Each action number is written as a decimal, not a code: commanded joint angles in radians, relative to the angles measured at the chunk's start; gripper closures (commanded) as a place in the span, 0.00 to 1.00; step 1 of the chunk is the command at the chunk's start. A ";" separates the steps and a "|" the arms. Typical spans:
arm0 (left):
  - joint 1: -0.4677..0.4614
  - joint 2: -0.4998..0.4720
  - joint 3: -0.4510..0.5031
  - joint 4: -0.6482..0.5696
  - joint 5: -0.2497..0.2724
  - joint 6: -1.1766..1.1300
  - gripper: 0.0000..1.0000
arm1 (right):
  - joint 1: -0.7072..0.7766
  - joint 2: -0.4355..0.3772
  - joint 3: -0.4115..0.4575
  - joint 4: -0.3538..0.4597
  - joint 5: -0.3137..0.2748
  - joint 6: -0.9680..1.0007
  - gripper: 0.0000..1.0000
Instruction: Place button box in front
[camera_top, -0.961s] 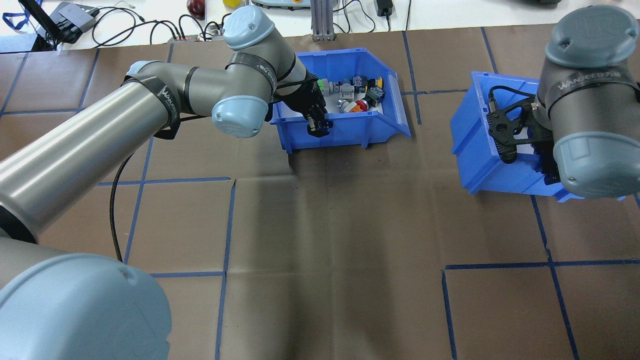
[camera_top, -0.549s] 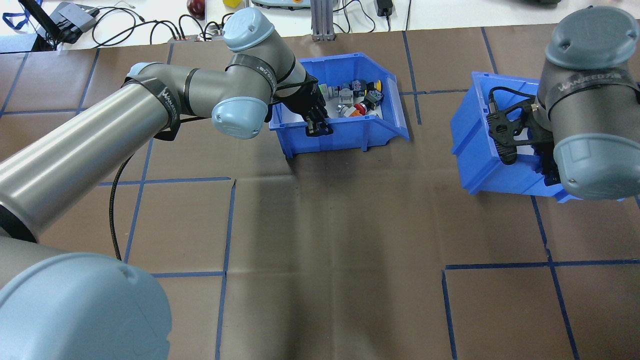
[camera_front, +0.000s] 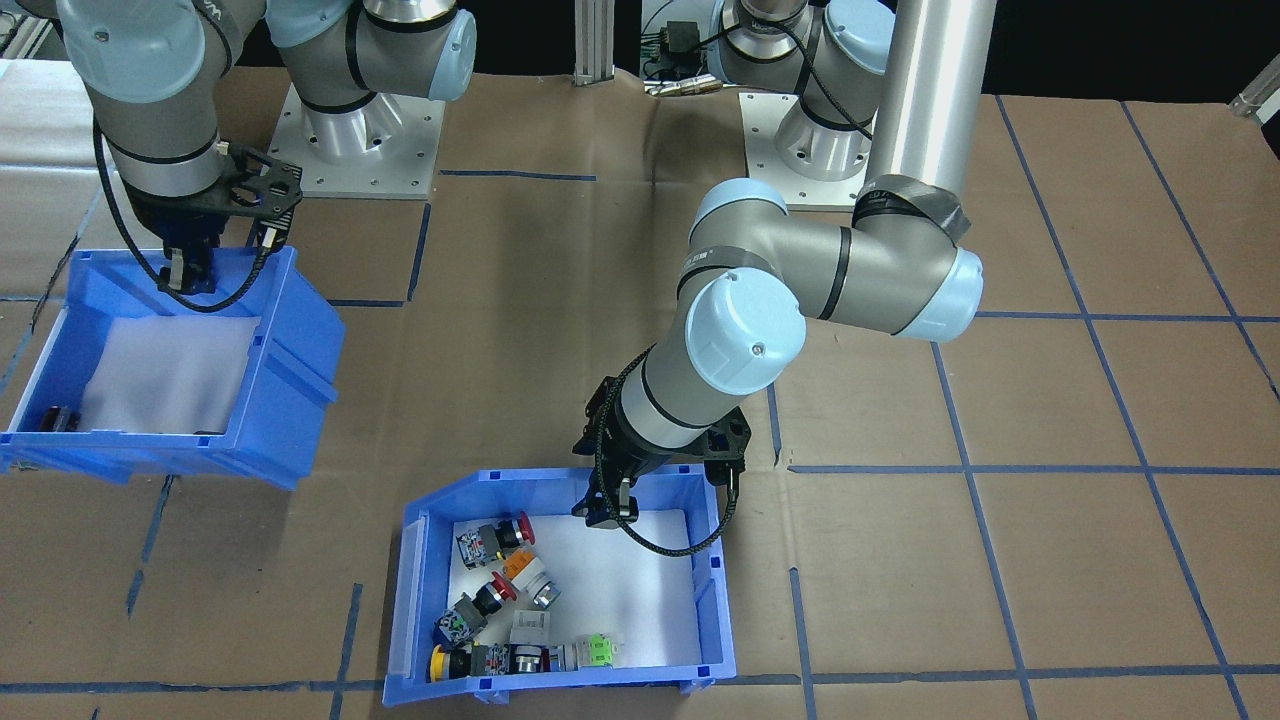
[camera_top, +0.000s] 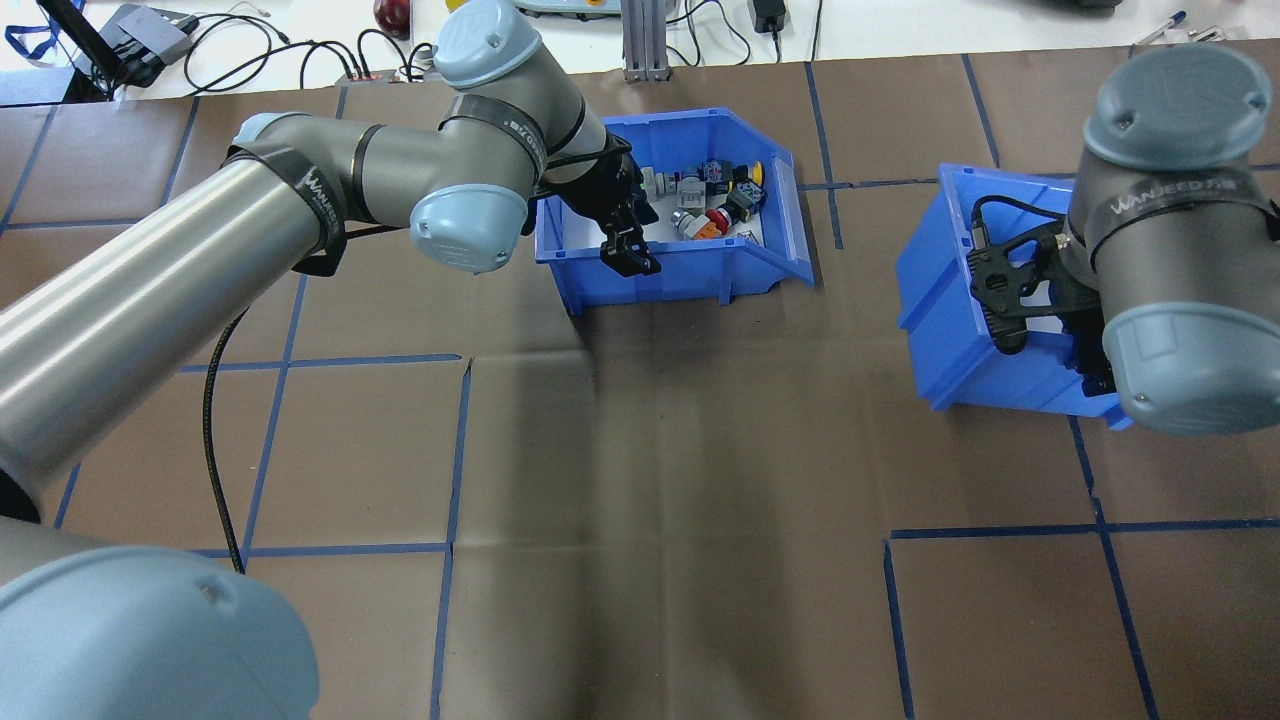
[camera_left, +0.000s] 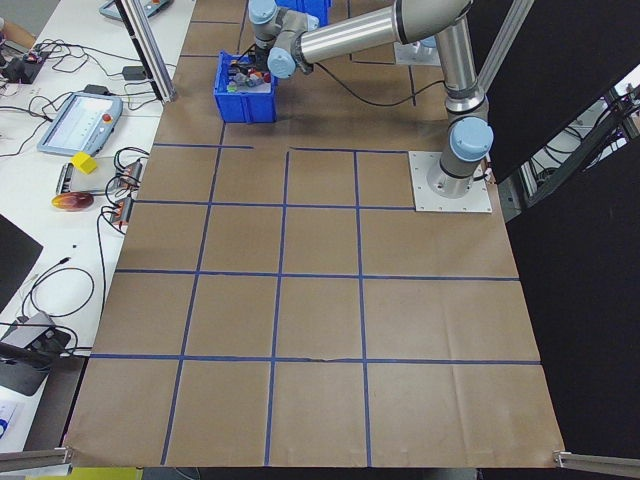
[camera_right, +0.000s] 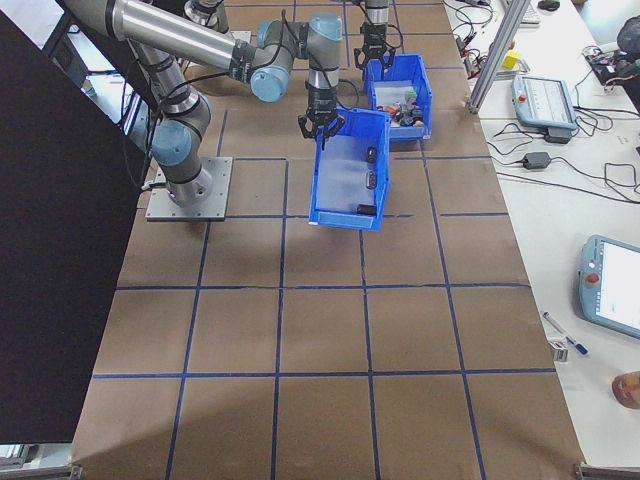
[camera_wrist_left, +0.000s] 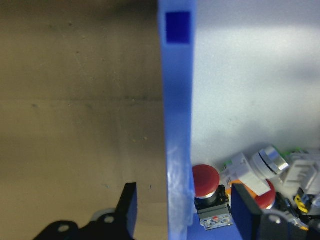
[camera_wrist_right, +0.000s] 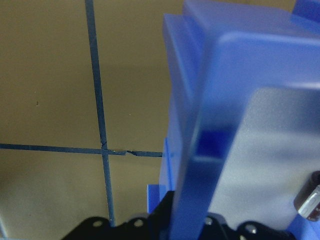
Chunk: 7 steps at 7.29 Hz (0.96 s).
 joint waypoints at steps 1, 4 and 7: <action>0.001 0.131 0.001 -0.143 0.131 0.086 0.30 | 0.063 -0.055 0.083 -0.002 0.007 0.101 0.98; 0.113 0.272 -0.005 -0.405 0.177 0.806 0.13 | 0.263 -0.052 0.125 0.012 0.006 0.377 0.98; 0.164 0.361 -0.016 -0.479 0.341 1.559 0.02 | 0.442 -0.035 0.168 -0.008 0.006 0.600 0.97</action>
